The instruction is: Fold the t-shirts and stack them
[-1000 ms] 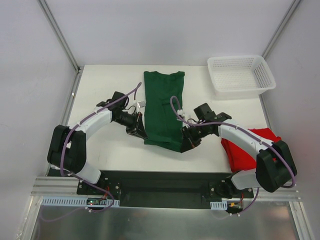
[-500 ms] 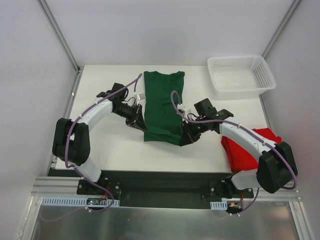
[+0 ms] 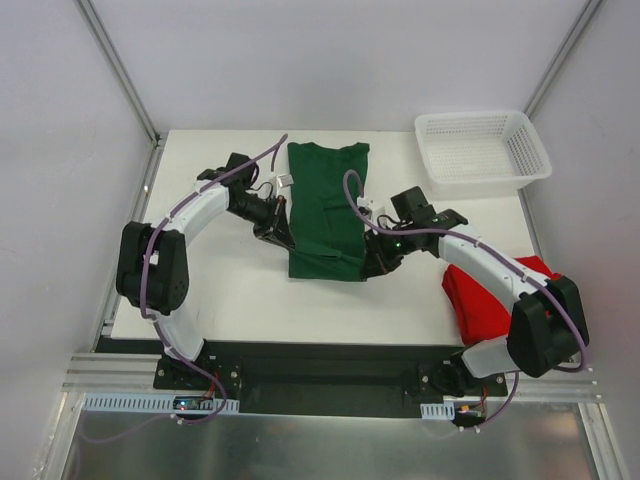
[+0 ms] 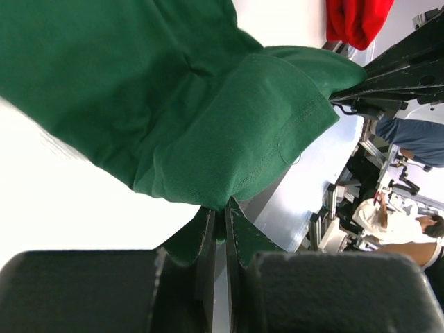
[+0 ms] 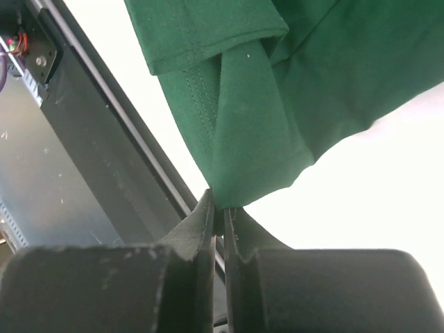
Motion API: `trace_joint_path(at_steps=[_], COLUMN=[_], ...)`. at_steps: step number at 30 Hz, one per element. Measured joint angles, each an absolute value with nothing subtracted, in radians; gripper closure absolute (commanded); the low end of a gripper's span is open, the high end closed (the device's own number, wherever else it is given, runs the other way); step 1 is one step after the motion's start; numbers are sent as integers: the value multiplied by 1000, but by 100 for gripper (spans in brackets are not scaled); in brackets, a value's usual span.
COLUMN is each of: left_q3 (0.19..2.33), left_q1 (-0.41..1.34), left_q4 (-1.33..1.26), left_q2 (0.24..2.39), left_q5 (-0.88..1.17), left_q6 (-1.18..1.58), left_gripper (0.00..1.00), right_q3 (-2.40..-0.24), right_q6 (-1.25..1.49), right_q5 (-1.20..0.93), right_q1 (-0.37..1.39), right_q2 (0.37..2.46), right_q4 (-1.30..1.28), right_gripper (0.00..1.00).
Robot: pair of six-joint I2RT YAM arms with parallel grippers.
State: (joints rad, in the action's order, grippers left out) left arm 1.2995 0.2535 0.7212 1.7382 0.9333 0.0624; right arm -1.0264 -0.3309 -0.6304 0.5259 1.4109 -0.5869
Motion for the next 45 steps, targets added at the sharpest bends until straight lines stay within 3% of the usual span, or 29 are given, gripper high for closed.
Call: trace_joint_path(at_steps=[45], left_q3=[1675], left_q1=[234], left_q4=[799], left_q2=[2051], left_q5=[913], left_q6=[55], left_gripper=[100], right_q3=[-1353], right_q6=[-464], right_q5=[-674], right_q1=[379], right_q2=[1767], right_q4=[-668], right_gripper=[99])
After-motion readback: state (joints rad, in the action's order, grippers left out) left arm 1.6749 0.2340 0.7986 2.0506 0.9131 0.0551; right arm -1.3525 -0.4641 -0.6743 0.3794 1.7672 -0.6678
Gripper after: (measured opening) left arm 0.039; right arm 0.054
